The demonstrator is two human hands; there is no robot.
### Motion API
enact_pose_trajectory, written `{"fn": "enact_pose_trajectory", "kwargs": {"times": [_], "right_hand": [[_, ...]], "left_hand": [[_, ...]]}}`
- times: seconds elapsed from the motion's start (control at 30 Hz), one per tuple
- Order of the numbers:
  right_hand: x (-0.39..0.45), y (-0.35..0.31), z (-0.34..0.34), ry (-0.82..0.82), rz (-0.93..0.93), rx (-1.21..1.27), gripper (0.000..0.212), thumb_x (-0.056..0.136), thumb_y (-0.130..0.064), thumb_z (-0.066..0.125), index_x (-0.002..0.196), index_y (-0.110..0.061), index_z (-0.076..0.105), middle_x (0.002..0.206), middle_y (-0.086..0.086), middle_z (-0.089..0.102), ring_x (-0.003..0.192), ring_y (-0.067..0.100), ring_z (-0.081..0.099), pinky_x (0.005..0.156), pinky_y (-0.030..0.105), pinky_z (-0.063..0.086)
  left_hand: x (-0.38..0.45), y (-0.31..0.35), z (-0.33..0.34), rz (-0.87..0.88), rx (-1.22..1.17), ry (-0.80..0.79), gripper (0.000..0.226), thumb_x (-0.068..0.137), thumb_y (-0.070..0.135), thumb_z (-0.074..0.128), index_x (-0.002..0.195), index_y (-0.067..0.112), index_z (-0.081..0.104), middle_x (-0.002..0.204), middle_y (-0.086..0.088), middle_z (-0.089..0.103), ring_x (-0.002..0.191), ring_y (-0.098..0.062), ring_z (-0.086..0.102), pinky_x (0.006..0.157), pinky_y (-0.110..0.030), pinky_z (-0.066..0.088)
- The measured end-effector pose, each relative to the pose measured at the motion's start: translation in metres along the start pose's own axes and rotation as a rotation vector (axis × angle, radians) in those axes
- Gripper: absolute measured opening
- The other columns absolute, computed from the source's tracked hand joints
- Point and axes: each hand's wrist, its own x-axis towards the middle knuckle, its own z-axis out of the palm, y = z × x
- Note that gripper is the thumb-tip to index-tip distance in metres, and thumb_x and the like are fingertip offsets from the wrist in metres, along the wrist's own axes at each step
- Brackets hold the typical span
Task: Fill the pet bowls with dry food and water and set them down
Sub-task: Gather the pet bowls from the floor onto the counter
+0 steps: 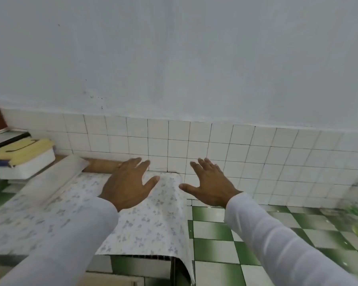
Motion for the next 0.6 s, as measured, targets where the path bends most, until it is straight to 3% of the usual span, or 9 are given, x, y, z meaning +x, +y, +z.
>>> {"fn": "enact_pose_trajectory", "kwargs": {"times": [0.2,0.33,0.5,0.6], "right_hand": [[-0.002,-0.011,0.017,-0.056,-0.059,-0.008,0.096,0.089,-0.082,0.036,0.162,-0.023,0.014,0.170,0.007,0.007,0.157,0.023,-0.002,0.127,0.046,0.001],[0.003,-0.024,0.030,-0.090,-0.119,-0.012,0.096,0.089,-0.082,0.037,0.162,-0.023,0.014,0.170,0.007,0.007,0.157,0.024,-0.002,0.127,0.046,0.002],[0.008,-0.047,0.048,-0.123,-0.222,-0.009,0.095,0.090,-0.081,0.037,0.161,-0.022,0.015,0.170,0.009,0.008,0.157,0.026,0.000,0.127,0.046,0.002],[0.011,-0.065,0.062,-0.164,-0.281,-0.007,0.095,0.090,-0.081,0.036,0.161,-0.023,0.015,0.170,0.008,0.008,0.157,0.026,0.000,0.127,0.048,0.003]], "left_hand": [[-0.023,-0.008,0.016,-0.061,0.033,-0.021,0.081,0.097,0.075,0.029,0.160,0.024,0.030,0.169,-0.002,0.026,0.157,-0.021,0.017,0.127,-0.041,0.017],[-0.047,-0.024,0.023,-0.125,0.069,0.006,0.113,0.077,0.094,0.004,0.155,0.022,0.043,0.163,-0.006,0.038,0.152,-0.025,0.030,0.124,-0.041,0.023],[-0.074,-0.042,0.023,-0.237,0.095,0.000,0.075,0.097,0.072,0.035,0.158,0.029,0.036,0.168,-0.002,0.029,0.155,-0.023,0.023,0.124,-0.043,0.020],[-0.098,-0.057,0.023,-0.321,0.097,-0.026,0.080,0.095,0.076,0.030,0.160,0.029,0.031,0.169,-0.001,0.025,0.156,-0.023,0.019,0.126,-0.044,0.017]]}}
